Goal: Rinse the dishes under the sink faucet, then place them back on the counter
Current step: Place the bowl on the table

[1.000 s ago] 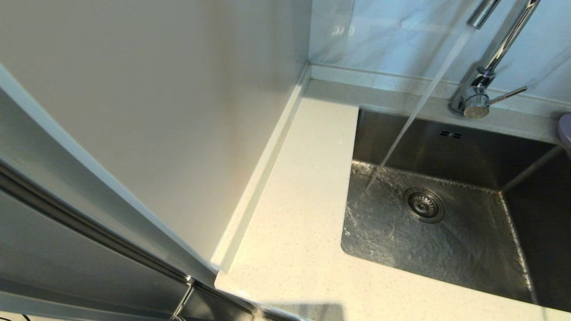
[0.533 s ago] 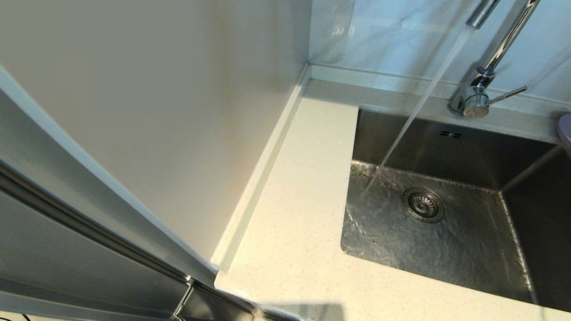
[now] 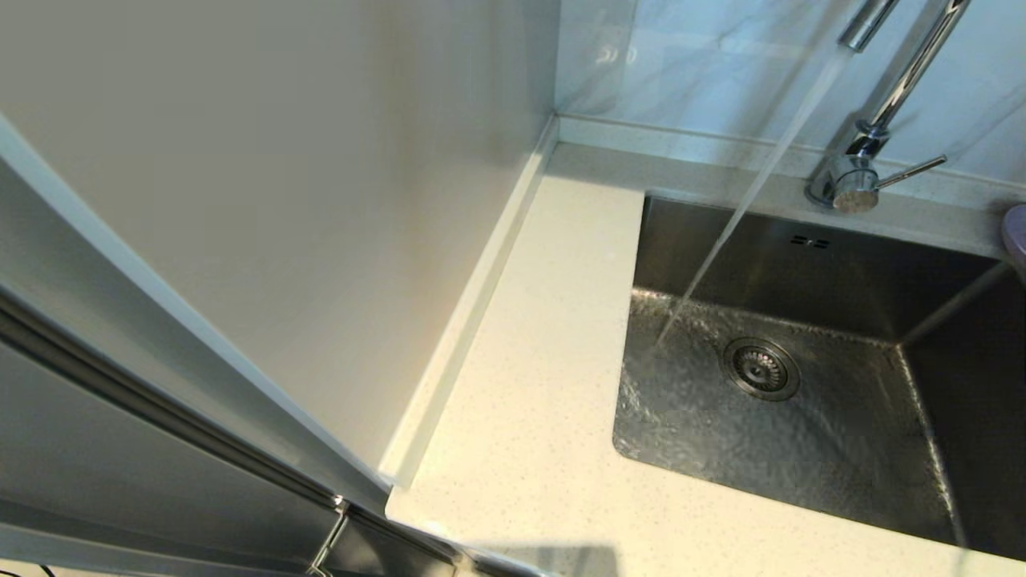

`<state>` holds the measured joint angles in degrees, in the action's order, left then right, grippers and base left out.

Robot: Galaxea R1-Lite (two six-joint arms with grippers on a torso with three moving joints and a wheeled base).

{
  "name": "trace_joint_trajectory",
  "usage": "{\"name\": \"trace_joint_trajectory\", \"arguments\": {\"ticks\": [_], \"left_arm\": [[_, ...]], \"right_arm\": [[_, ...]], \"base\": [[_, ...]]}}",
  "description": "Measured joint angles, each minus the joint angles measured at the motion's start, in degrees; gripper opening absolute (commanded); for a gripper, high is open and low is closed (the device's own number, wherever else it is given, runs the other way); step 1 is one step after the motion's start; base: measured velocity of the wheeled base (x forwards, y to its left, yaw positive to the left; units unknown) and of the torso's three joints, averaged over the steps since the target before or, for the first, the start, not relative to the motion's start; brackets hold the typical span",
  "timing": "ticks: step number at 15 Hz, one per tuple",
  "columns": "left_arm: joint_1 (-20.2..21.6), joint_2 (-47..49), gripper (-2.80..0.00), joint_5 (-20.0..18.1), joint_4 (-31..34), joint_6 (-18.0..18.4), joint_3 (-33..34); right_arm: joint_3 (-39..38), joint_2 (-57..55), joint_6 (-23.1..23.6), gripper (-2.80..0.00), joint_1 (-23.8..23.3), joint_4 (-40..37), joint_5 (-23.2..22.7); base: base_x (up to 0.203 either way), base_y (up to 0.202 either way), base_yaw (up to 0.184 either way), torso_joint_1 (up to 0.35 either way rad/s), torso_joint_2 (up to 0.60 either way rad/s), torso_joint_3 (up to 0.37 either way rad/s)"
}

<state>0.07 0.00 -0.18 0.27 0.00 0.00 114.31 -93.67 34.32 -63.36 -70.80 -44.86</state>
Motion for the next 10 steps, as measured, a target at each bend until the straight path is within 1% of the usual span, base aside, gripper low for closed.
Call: {"name": "trace_joint_trajectory", "arguments": {"ticks": [1,2,3,5,6,7,8,9,10], "left_arm": [[0.0,0.0,-2.80,0.0,0.0,0.0,0.0],[0.0,0.0,-2.80,0.0,0.0,0.0,0.0],[0.0,0.0,-2.80,0.0,0.0,0.0,0.0],[0.0,0.0,-2.80,0.0,0.0,0.0,0.0],[0.0,0.0,-2.80,0.0,0.0,0.0,0.0],[0.0,0.0,-2.80,0.0,0.0,0.0,0.0],[0.0,0.0,-2.80,0.0,0.0,0.0,0.0],[0.0,0.0,-2.80,0.0,0.0,0.0,0.0],[0.0,0.0,-2.80,0.0,0.0,0.0,0.0]], "right_arm": [[0.2,0.5,-1.2,0.00,2.0,0.0,1.7],[0.4,0.9,-3.3,0.00,4.5,0.2,4.6],[0.5,1.3,-6.4,0.00,8.0,1.3,9.1],[0.6,2.0,-15.5,0.00,16.1,6.2,20.0],[0.7,2.2,-20.9,0.00,20.4,10.1,26.2],[0.7,2.3,-25.5,0.00,23.7,14.5,32.0],[0.7,2.4,-28.3,0.00,25.5,17.4,36.0],[0.7,2.4,-28.7,0.00,26.3,17.5,37.5],[0.7,2.3,-27.6,0.00,26.7,16.4,37.6]], "base": [[0.000,0.000,0.000,0.000,0.00,0.000],[0.000,0.000,0.000,0.000,0.00,0.000],[0.000,0.000,0.000,0.000,0.00,0.000],[0.000,0.000,0.000,0.000,0.00,0.000],[0.000,0.000,0.000,0.000,0.00,0.000],[0.000,0.000,0.000,0.000,0.00,0.000],[0.000,0.000,0.000,0.000,0.00,0.000],[0.000,0.000,0.000,0.000,0.00,0.000],[0.000,0.000,0.000,0.000,0.00,0.000]]}}
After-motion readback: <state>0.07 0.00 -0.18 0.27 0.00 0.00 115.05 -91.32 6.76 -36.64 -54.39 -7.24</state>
